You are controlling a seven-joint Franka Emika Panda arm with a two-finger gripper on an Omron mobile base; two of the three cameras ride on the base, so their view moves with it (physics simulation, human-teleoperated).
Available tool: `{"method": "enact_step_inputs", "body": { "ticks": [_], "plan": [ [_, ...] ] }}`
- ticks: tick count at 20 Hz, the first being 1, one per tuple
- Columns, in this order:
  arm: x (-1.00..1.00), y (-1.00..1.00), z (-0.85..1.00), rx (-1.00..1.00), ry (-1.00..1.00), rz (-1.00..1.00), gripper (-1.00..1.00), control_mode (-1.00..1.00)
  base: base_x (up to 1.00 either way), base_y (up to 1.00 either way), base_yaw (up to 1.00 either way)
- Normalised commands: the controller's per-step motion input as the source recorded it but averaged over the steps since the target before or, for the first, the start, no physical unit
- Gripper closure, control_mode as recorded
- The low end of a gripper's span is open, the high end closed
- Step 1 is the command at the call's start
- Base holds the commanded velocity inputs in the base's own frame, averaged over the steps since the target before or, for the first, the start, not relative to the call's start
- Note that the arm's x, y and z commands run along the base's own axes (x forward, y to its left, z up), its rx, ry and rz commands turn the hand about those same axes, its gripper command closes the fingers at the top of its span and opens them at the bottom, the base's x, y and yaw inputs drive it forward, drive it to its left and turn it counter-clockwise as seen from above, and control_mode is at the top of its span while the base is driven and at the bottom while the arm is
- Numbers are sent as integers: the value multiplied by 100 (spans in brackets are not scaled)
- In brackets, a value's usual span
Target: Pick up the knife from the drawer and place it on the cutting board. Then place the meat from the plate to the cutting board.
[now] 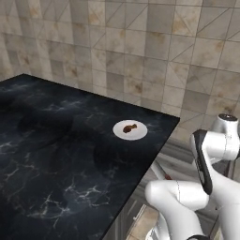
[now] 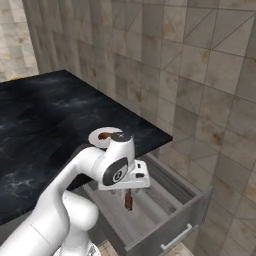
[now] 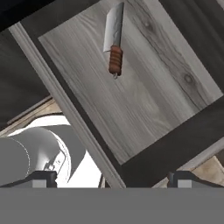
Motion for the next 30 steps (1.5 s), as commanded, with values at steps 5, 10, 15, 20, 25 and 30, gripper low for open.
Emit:
{"method": "enact_step_inputs", "body": {
  "ticks": [5, 10, 15, 20, 25, 30],
  "plan": [
    [24, 16, -26, 0, -19, 2, -100, -100, 0, 0, 0],
    [45, 17, -31, -4, -2, 9, -100, -100, 0, 0, 0],
    [44, 3, -26, -2, 0, 11, -100, -100, 0, 0, 0],
    [40, 0, -37, 0, 0, 19, -100, -100, 0, 0, 0],
    [39, 0, -54, 0, 0, 19, -100, -100, 0, 0, 0],
    [38, 0, -34, 0, 0, 4, -100, -100, 0, 0, 0]
  ]
}}
